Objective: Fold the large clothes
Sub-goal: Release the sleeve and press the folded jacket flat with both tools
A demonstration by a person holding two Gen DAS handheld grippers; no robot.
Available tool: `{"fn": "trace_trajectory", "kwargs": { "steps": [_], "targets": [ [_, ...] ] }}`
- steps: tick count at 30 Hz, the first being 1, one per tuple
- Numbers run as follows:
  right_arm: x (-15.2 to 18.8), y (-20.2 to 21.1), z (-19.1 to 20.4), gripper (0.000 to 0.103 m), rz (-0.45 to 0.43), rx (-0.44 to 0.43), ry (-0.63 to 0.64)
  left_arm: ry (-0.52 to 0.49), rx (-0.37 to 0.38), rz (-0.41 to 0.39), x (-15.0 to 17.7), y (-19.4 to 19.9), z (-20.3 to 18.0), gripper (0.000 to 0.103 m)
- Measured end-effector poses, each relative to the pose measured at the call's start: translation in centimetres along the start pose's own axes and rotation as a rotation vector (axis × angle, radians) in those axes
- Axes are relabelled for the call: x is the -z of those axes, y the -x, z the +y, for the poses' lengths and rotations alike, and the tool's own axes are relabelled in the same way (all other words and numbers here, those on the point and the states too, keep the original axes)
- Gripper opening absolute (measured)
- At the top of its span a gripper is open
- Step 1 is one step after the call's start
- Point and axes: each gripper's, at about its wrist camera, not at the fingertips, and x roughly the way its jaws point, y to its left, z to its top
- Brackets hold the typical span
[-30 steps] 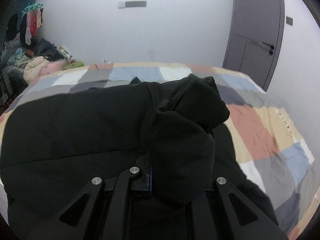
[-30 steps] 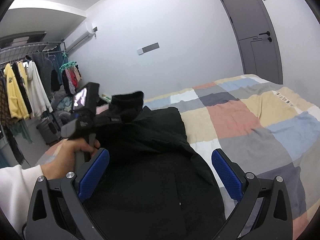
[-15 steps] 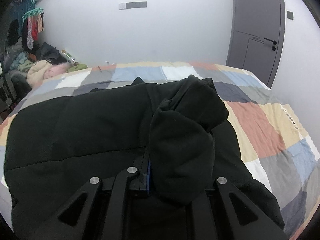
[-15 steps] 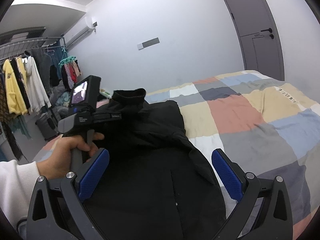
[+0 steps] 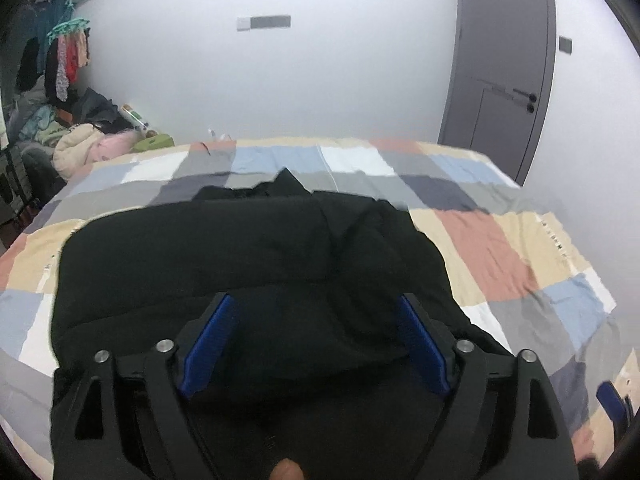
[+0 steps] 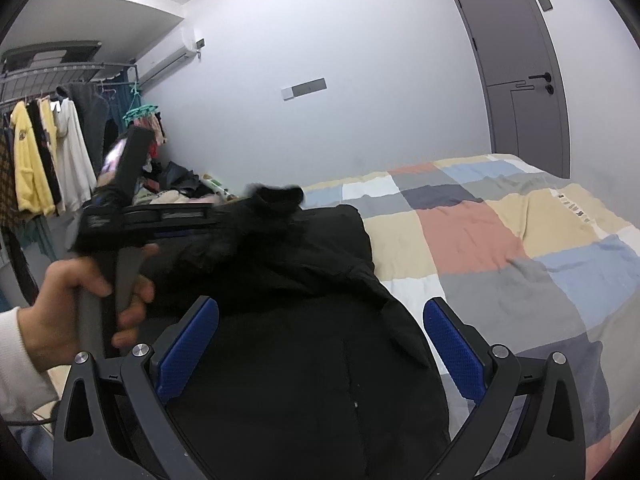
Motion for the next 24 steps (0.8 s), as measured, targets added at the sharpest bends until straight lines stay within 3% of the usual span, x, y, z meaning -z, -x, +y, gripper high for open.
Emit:
{"fn": "trace_trajectory", "kwargs": {
  "steps": [1,7,13,19,24],
  "targets": [
    [-0.2,0.1,0.3,0.103,-0.004,-0.005,0.002,0.001,-0.007,-0.008,0.1,0.9,0.6,0.102],
    [-0.9,-1.9,2.8,0.103,0.055,-0.006,0.096,0.045,-0.042,-0.110,0.2,5.5,5.0,0.103],
    [-3.8,-4.6,4.9,0.103,0.046,-0.051,0.149,0.048,-0.114,-0.120,-1.0,6.8,10.7,0.103],
    [-8.0,-10.1,7.4,0.102,0.045,-0.084,0.177,0.117,-0.071,-0.099,-2.1,5.4,16.8,0.103],
    [-8.8,-17.2,9.6,0.072,0.139,-0.095,0.206,0.147,-0.080,-0.045,-2.3,0.8,19.6,0.103]
  ]
}}
